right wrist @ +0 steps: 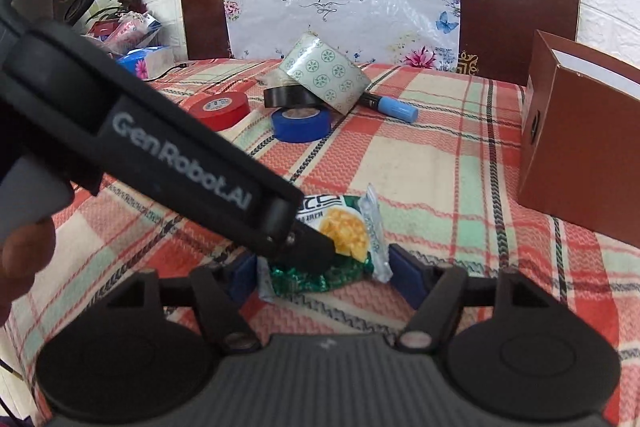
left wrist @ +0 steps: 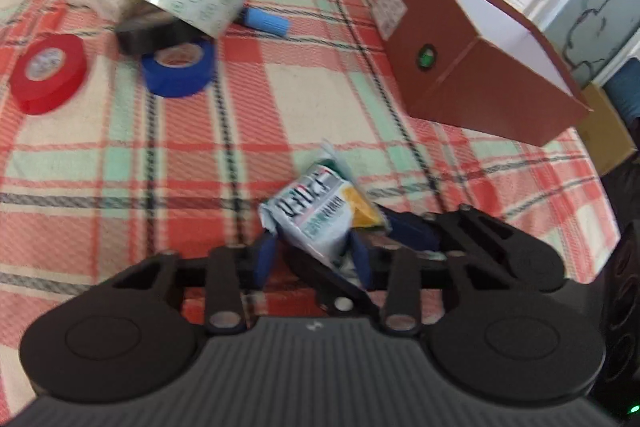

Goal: Organize objects
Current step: 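Carry the white snack bag into the brown box and release it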

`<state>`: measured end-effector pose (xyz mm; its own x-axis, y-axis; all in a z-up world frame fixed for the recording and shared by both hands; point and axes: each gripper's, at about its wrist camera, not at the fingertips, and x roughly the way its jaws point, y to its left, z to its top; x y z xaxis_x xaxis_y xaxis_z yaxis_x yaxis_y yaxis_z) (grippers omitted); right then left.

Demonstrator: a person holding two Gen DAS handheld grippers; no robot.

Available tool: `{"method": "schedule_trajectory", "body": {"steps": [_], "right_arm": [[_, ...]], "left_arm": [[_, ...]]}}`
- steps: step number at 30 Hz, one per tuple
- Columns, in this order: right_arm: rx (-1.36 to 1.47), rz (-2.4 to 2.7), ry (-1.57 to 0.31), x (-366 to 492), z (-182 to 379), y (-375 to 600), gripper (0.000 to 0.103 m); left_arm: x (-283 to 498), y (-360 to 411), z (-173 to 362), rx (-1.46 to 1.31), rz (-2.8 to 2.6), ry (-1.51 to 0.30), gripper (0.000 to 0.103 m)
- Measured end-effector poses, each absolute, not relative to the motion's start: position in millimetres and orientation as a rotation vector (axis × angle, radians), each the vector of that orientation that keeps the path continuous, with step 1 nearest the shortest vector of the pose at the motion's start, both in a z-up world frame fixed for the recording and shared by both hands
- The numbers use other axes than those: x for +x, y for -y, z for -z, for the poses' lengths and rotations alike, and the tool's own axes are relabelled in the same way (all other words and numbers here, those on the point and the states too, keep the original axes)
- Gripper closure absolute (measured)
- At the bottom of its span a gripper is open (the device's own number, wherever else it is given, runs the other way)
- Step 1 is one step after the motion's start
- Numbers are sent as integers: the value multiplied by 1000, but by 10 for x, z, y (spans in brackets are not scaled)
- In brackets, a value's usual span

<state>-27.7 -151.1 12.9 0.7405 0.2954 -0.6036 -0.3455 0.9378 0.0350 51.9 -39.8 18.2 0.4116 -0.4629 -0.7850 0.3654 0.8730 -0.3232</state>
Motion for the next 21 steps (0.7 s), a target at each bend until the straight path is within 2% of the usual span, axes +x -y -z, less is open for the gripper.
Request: {"method": "schedule_trajectory", "body": {"steps": [3, 8, 12, 14, 16, 17, 18, 21], "right_arm": [[-45, -311, -600, -348, -212, 1613, 55], [-24, -161, -404, -384, -643, 1970, 55], [-34, -39, -288, -282, -904, 2330, 54], [-18, 19, -278, -163, -956, 2534, 54], [-4, 64, -282, -3, -950, 2735, 52], [-7, 97, -289, 98, -923, 2820, 50], [-21, 141, -307, 209, -881, 2889, 43], [-18, 242, -368, 395, -772, 3061, 41]], "left_arm": [[469, 610, -411, -41, 558, -958, 67], [480, 1094, -941, 39, 671, -765, 66], [640, 1592, -1166, 77, 731, -687, 64], [757, 1879, -1189, 97, 746, -679, 62], [882, 2144, -1165, 110, 745, -675, 52], [931, 2246, -1134, 124, 732, -665, 51], [970, 2327, -1108, 142, 705, -656, 49], [1022, 2309, -1062, 138, 658, -668, 49]]}}
